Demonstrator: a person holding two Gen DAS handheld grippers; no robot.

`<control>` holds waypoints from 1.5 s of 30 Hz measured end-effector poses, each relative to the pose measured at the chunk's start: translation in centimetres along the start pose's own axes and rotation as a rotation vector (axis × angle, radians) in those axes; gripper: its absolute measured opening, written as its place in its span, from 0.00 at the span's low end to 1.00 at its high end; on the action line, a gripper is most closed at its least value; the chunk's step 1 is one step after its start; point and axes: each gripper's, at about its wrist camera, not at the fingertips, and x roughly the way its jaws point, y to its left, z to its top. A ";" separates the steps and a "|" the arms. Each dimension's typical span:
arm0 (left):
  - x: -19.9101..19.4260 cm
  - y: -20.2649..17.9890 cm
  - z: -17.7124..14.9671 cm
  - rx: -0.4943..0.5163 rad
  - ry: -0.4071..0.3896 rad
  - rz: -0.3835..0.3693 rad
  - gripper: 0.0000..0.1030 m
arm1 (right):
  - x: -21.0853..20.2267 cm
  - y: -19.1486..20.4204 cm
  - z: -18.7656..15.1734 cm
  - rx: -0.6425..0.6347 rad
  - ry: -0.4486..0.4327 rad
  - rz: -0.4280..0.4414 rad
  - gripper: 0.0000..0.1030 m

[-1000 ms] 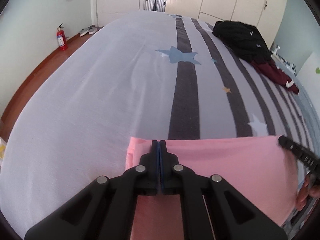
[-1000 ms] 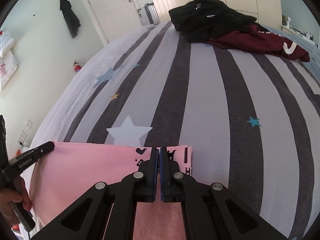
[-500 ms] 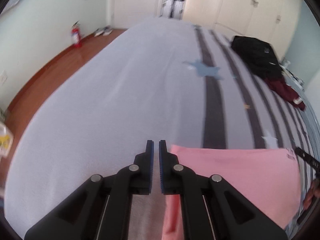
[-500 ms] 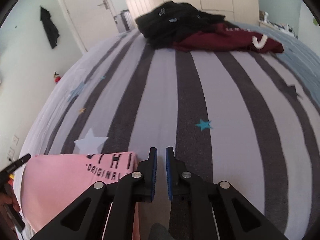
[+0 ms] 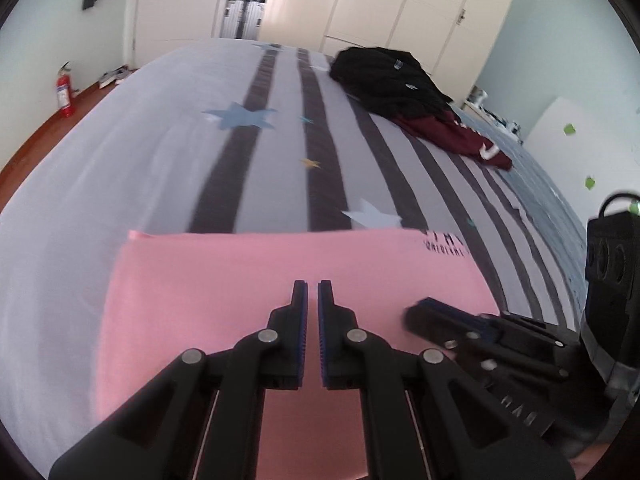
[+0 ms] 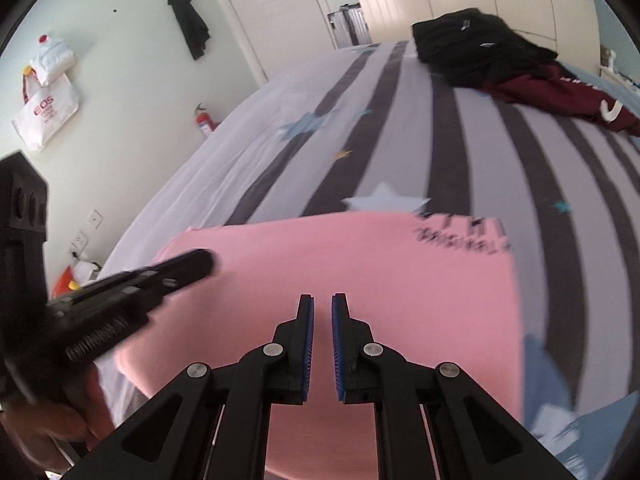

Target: Fold clothes

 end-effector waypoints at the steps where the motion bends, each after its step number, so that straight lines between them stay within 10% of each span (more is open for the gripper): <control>1: 0.5 0.1 -0.2 0.004 0.014 0.009 0.02 | 0.2 0.2 -0.2 -0.003 0.002 -0.001 0.09; 25: -3.3 10.1 -3.8 -0.107 0.042 0.209 0.02 | -2.1 -9.0 -1.4 0.081 0.009 -0.209 0.12; 45: -7.3 5.5 -6.5 -0.088 0.023 0.172 0.02 | -5.4 -5.6 -4.2 0.055 0.040 -0.150 0.18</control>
